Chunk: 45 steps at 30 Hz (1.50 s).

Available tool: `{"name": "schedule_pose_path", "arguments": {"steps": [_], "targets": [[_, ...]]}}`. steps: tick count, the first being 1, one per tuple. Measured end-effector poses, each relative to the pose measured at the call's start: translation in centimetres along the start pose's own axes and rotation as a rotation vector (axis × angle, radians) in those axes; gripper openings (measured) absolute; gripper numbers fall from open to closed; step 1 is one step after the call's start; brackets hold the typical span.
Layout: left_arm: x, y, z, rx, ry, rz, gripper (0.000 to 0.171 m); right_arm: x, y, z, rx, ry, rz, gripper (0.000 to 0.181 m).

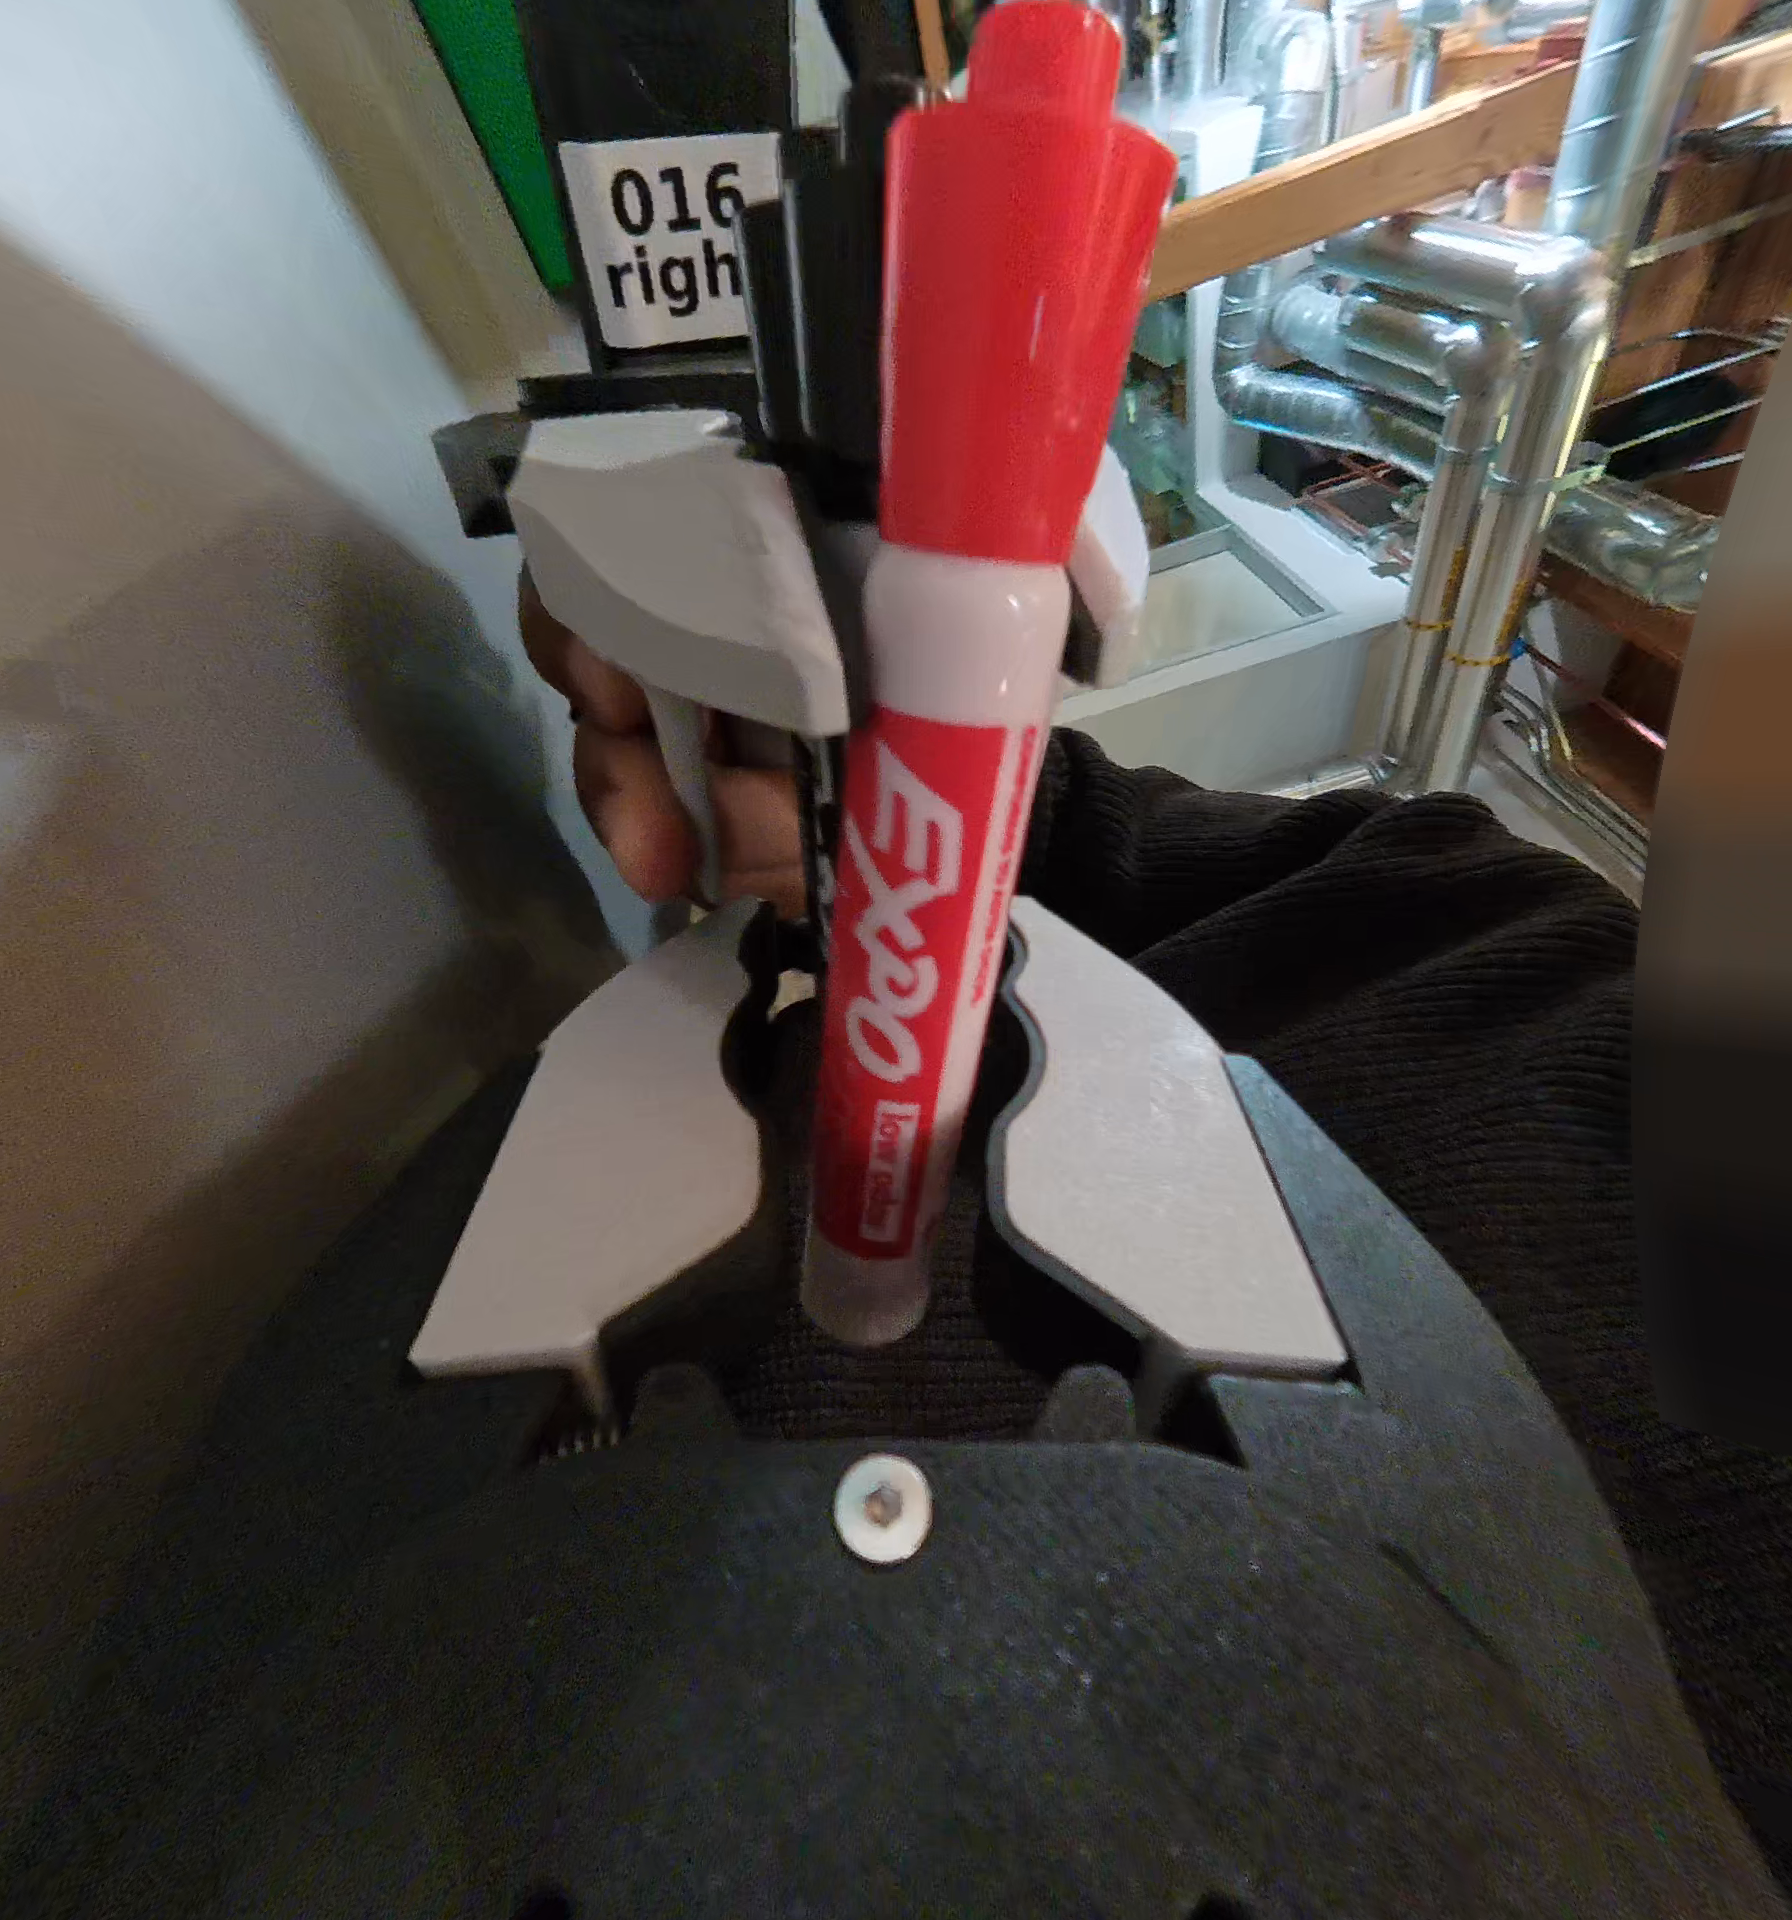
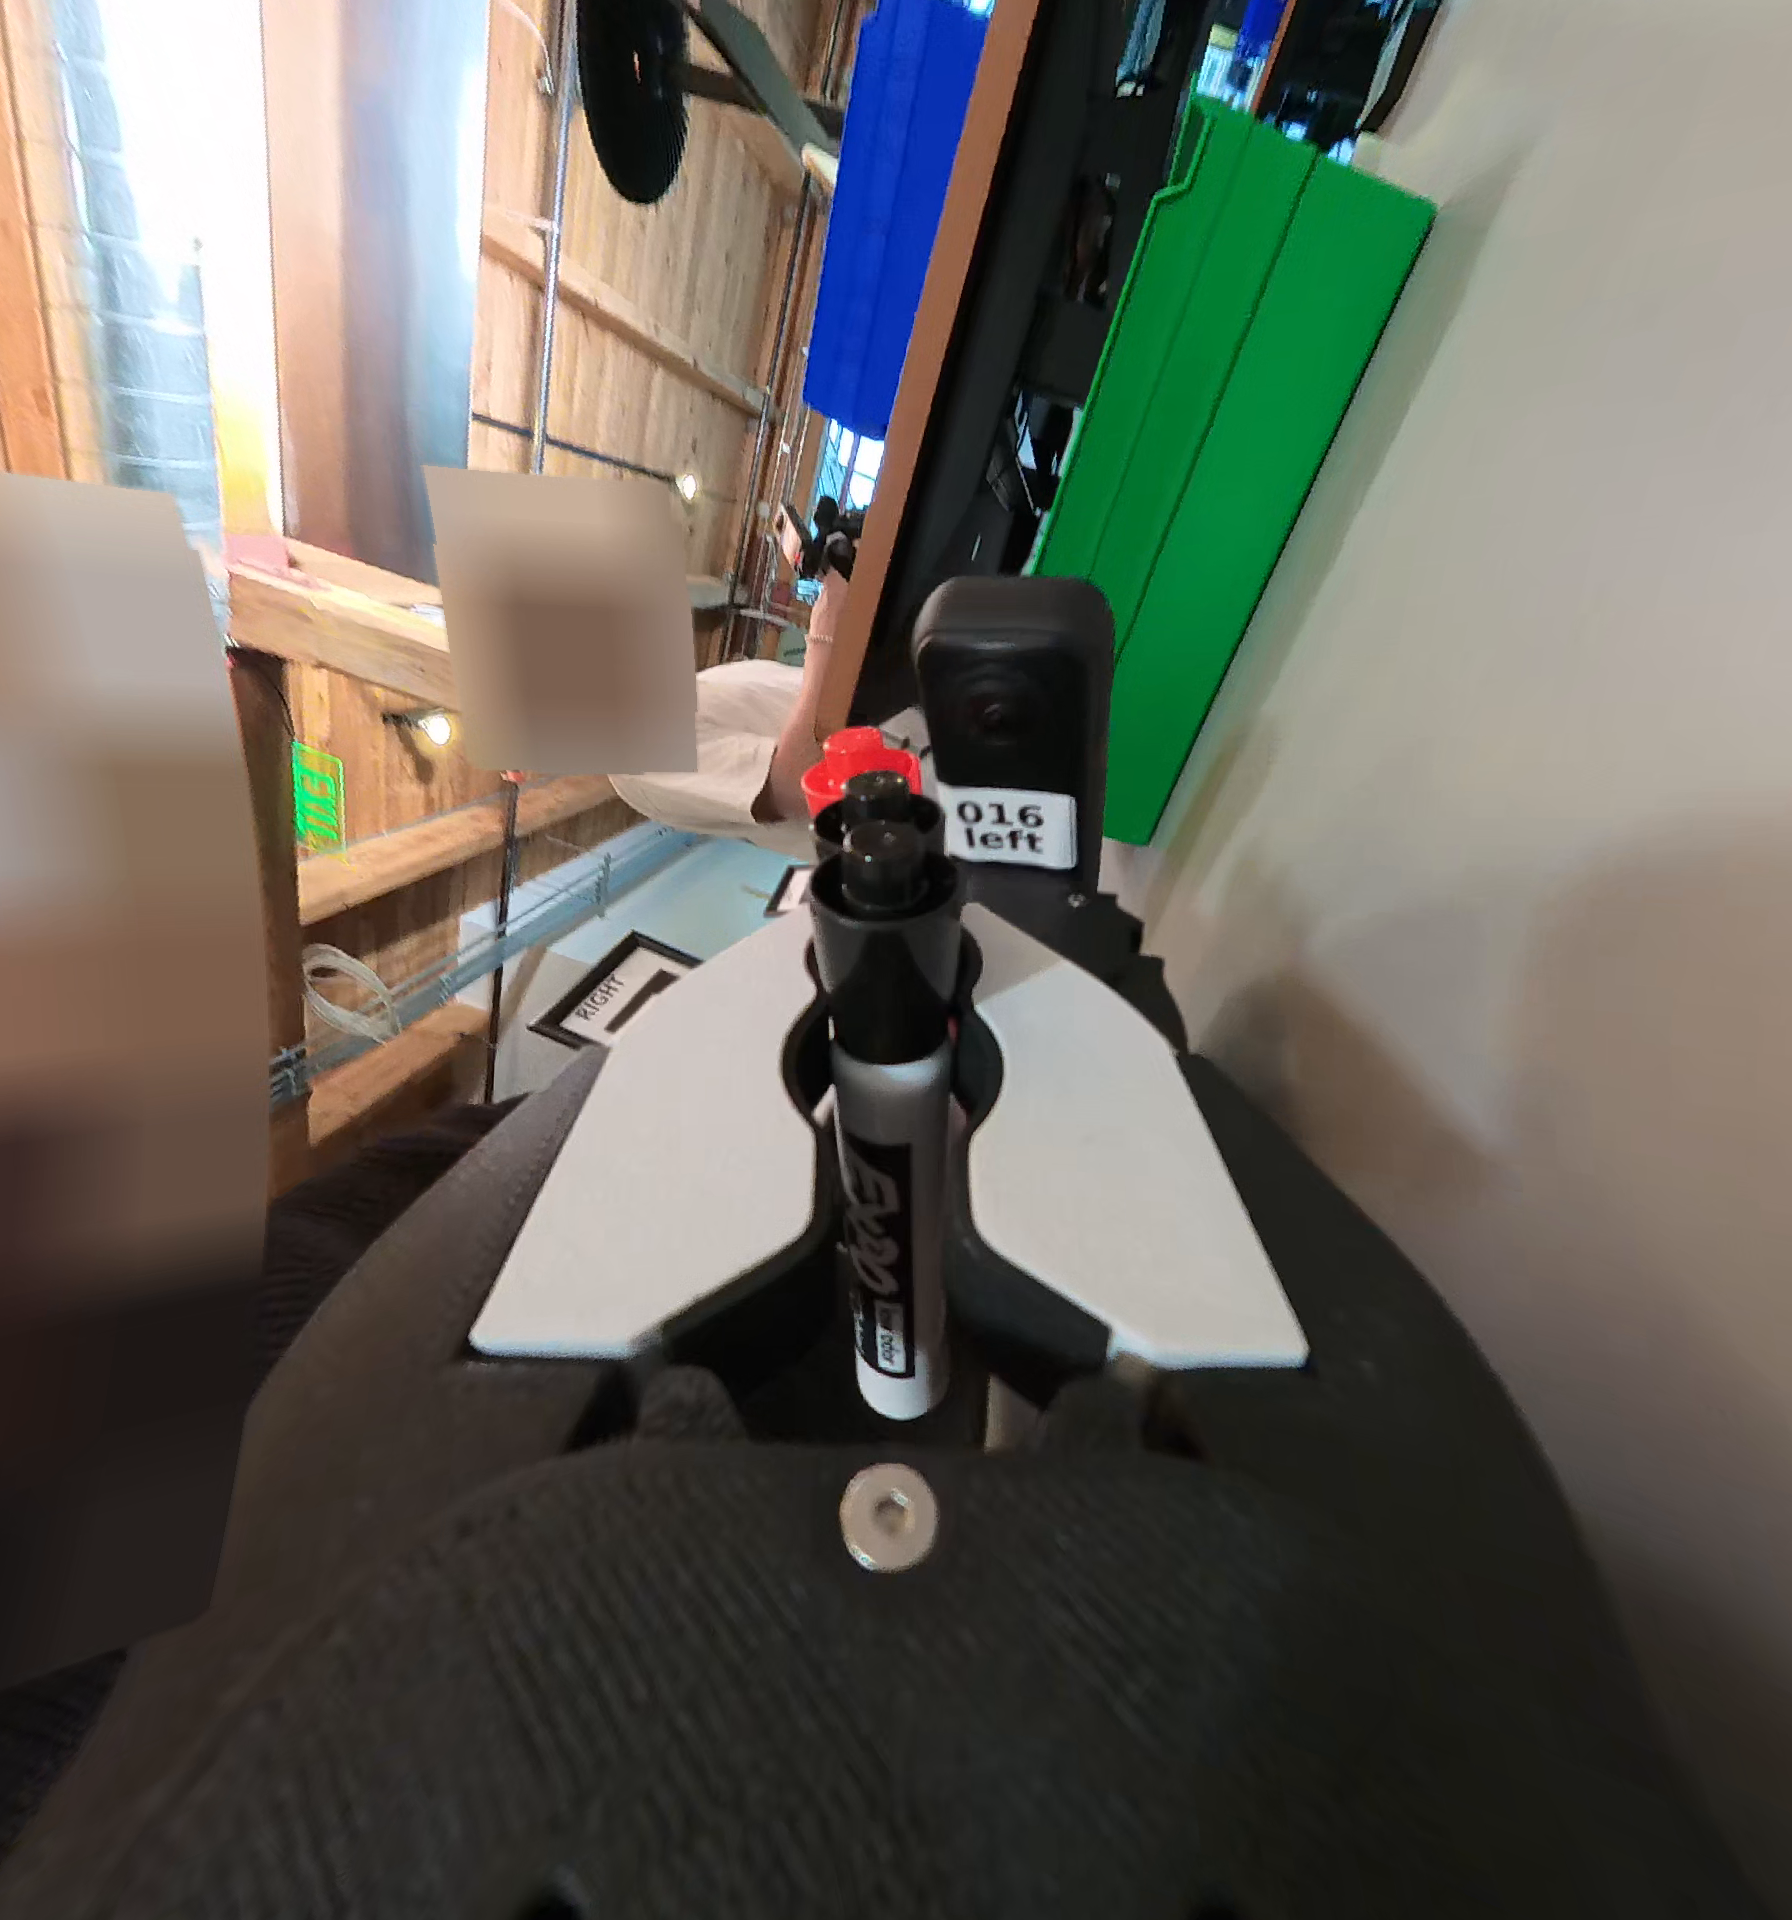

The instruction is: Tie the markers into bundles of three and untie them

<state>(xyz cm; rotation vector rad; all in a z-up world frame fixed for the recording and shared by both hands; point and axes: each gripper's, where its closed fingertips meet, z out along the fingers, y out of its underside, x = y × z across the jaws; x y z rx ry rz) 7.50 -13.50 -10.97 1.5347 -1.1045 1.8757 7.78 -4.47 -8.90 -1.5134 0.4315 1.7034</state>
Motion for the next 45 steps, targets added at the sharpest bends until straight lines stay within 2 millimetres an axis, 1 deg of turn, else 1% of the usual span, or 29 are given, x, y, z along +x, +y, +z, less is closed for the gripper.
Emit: {"name": "schedule_pose_path", "arguments": {"steps": [2,4,16,22,27,31,34,42,45], "targets": [[-0.2,0.1,-0.1,-0.009,-0.025,0.022,0.027,-0.2,0.1,0.1,-0.009,-0.006,0.006,0.019],[-0.3,0.2,-0.1,-0.016,-0.041,0.039,0.022,-0.1,0.2,0.1,-0.012,0.001,0.001,0.019],[-1.5,-0.2,-0.2,-0.001,-0.123,0.04,0.02,0.9,-0.4,-0.5,0.024,0.054,-0.006,0.019],[-1.6,-0.2,-0.2,0.0,-0.117,0.008,0.02,1.2,-0.4,-0.6,0.029,0.056,0.014,0.019],[-1.6,0.0,-0.1,-0.011,-0.122,0.015,0.02,1.2,-0.2,-0.6,0.013,0.053,0.017,0.019],[-1.8,-0.1,-0.1,-0.005,-0.126,-0.013,0.02,1.5,-0.2,-0.6,0.025,0.055,0.049,0.019],[-2.1,-0.2,-0.3,0.014,-0.122,-0.063,0.02,1.8,-0.4,-0.8,0.035,0.058,0.087,0.021],[-2.1,-0.6,-0.5,0.04,-0.112,-0.087,0.02,2.2,-0.4,-0.7,0.023,0.073,0.108,0.04],[-2.1,-0.7,-0.6,0.046,-0.111,-0.088,0.02,2.2,-0.5,-0.8,0.026,0.075,0.111,0.039]]}}
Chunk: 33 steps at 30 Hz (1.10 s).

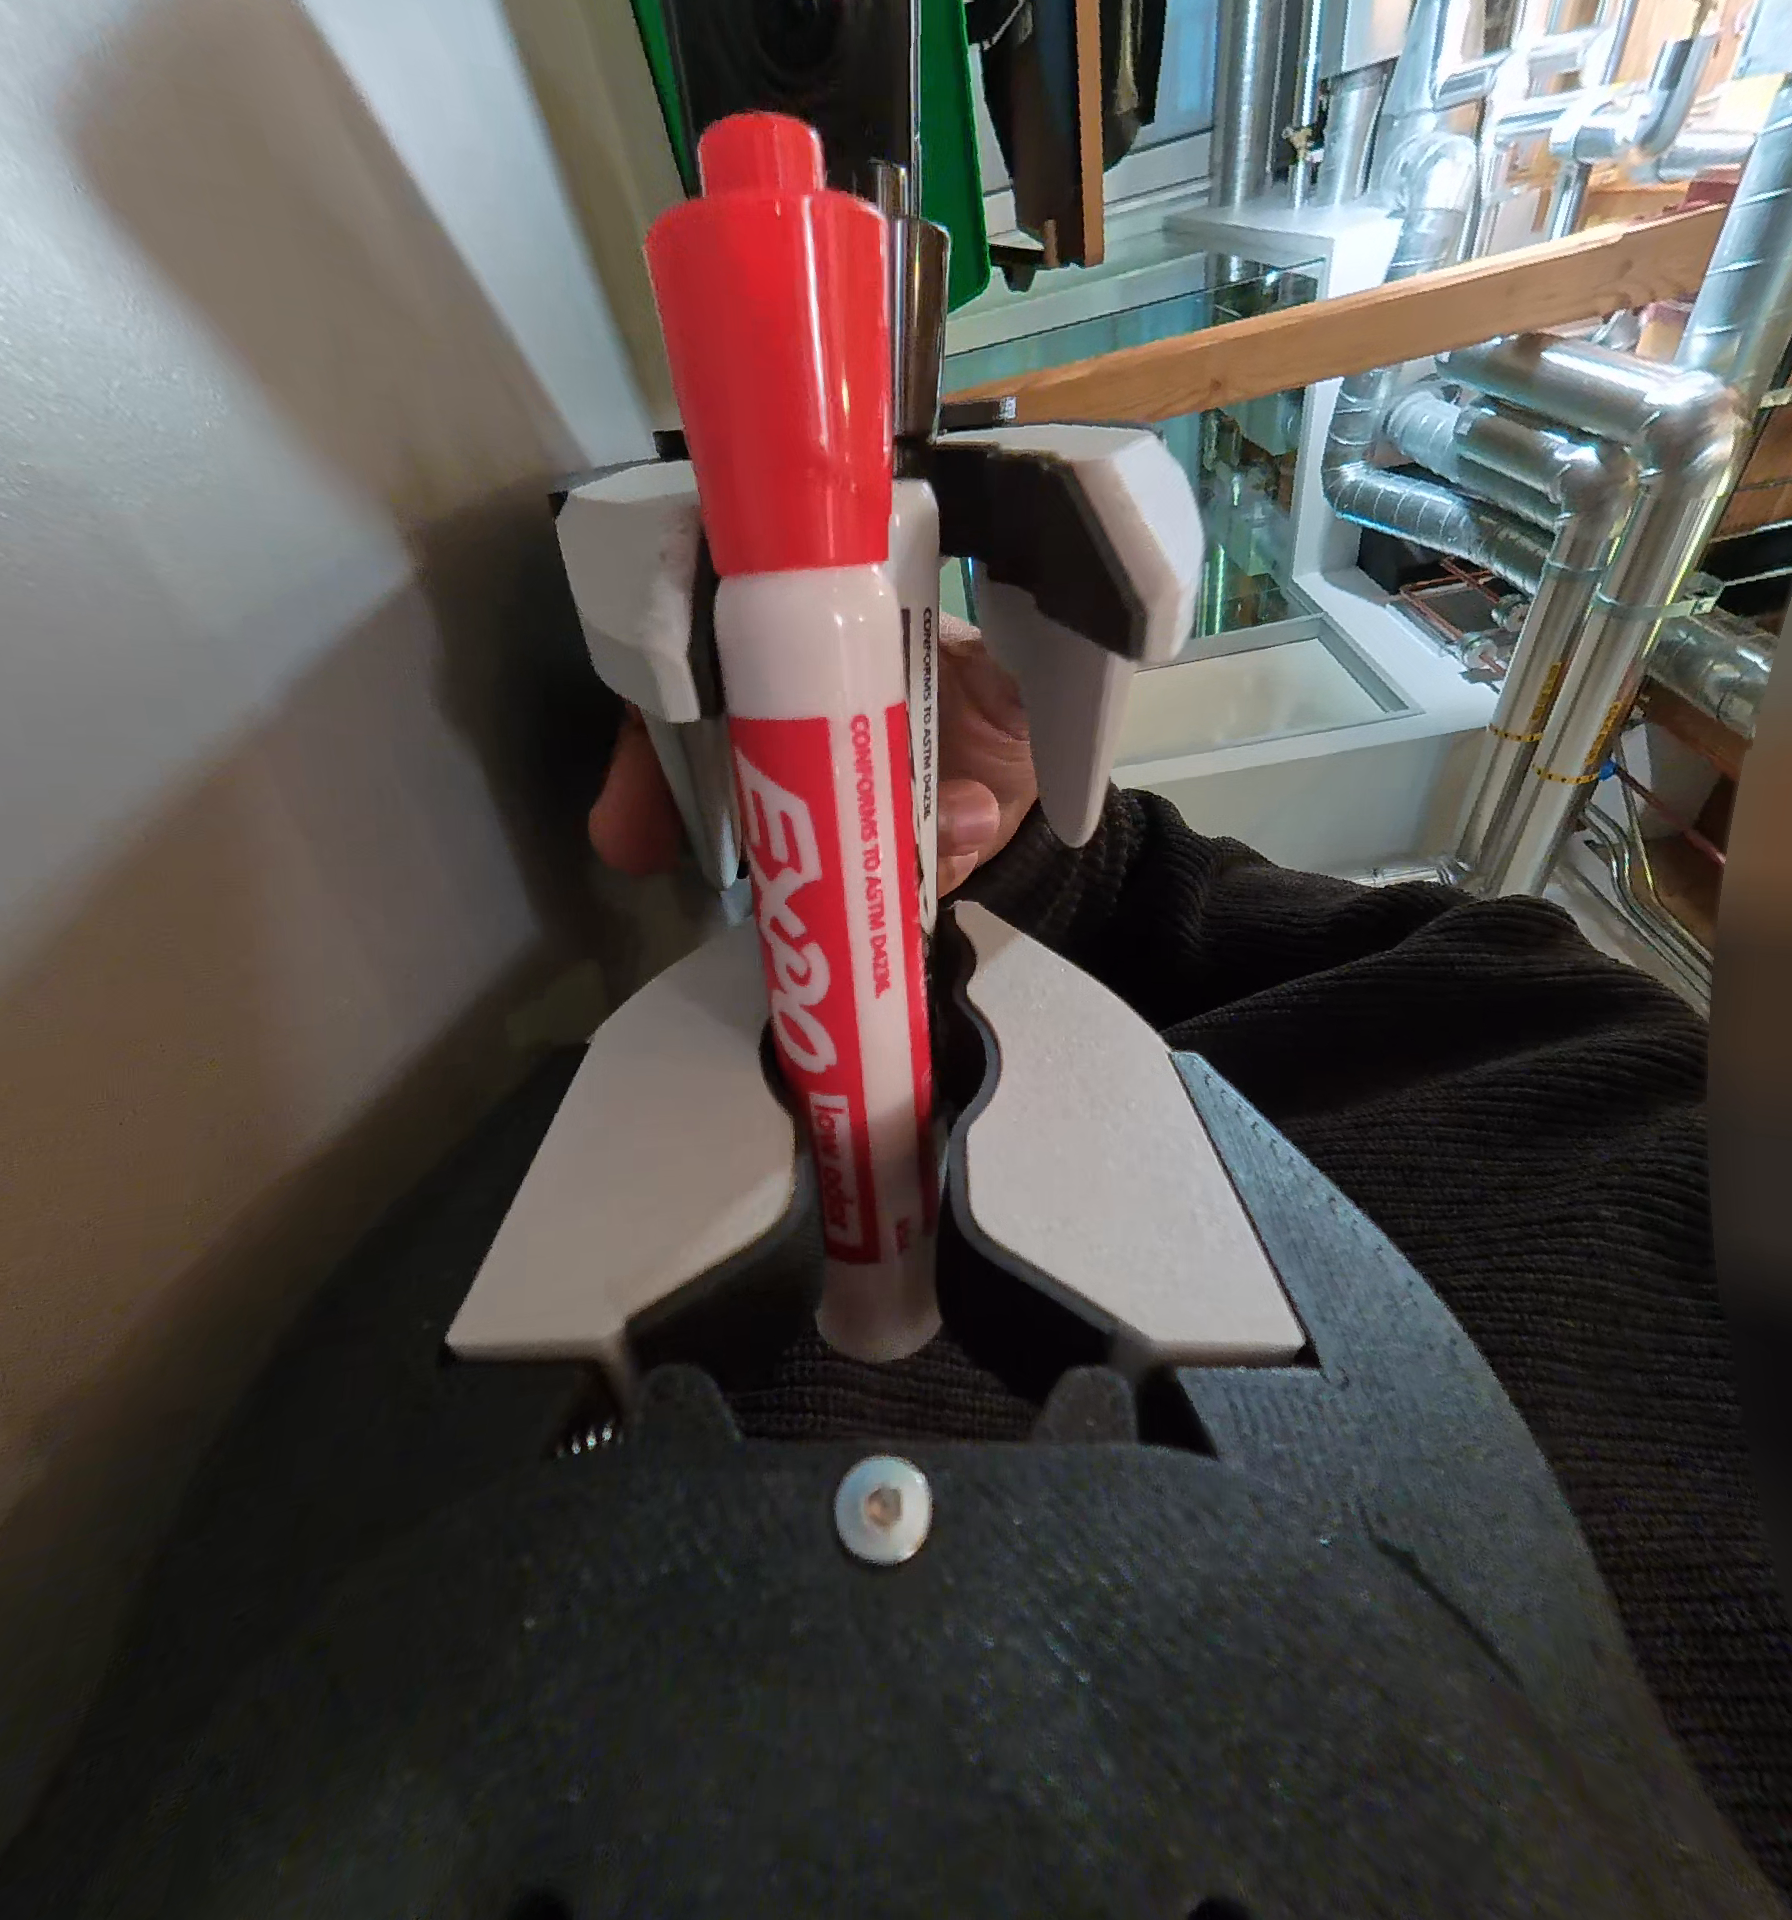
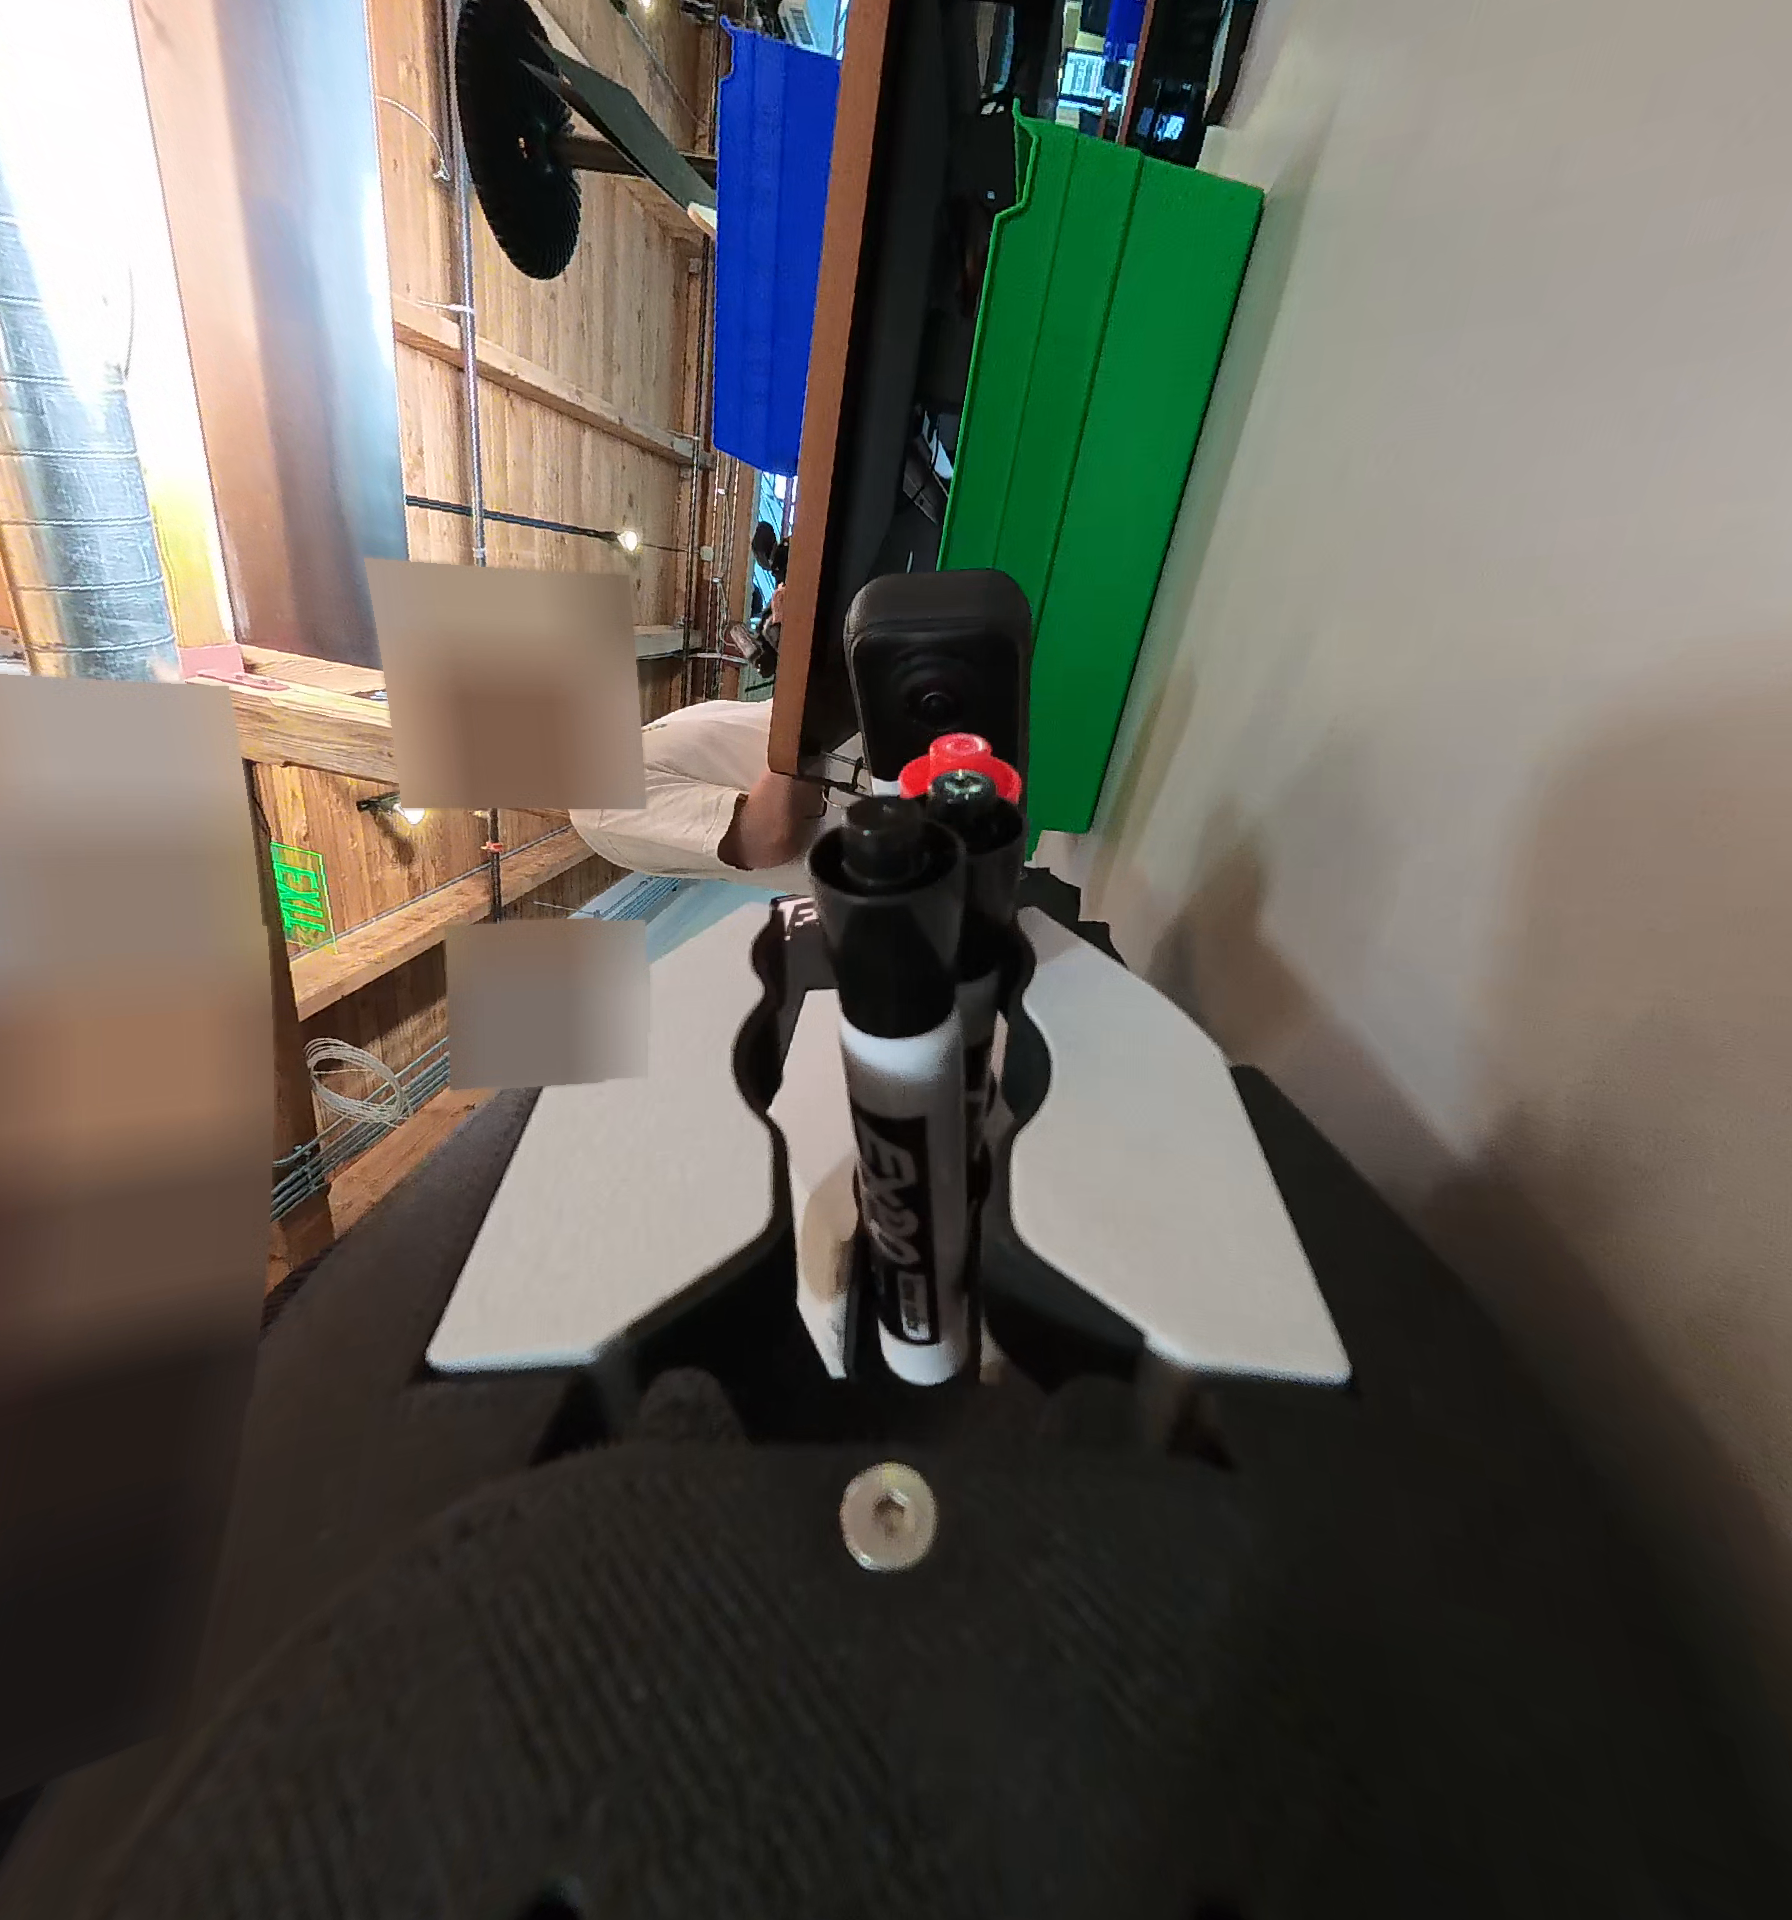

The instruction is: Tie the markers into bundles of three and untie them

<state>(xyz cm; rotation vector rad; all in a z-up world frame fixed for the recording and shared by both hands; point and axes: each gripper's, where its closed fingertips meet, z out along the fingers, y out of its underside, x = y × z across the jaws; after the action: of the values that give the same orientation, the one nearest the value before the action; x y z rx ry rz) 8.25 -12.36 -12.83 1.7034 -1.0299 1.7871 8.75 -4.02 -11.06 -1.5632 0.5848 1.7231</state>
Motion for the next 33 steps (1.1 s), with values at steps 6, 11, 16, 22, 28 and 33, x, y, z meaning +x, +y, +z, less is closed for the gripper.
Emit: {"name": "schedule_pose_path", "arguments": {"steps": [6,11,16,22,28,33], "targets": [[-0.08,0.1,0.02,-0.004,-0.005,0.0,0.019,0.48,0.05,-0.13,-0.006,0.024,0.015,0.037],[-0.23,0.21,0.06,-0.011,-0.019,0.014,0.02,0.42,0.27,-0.15,-0.022,0.021,0.003,0.025],[-0.29,0.46,0.15,-0.027,-0.032,0.035,0.02,0.4,0.79,0.0,-0.05,0.03,-0.03,0.02],[-0.33,0.59,0.15,-0.033,-0.034,0.046,0.02,0.35,0.28,-0.31,-0.026,0.04,-0.053,0.019],[-0.29,0.56,0.13,-0.031,-0.036,0.053,0.02,0.33,0.59,-0.27,-0.048,0.036,-0.048,0.019],[-0.34,0.48,0.08,-0.027,-0.039,0.053,0.02,0.44,0.84,-0.12,-0.054,0.032,-0.03,0.019]]}}
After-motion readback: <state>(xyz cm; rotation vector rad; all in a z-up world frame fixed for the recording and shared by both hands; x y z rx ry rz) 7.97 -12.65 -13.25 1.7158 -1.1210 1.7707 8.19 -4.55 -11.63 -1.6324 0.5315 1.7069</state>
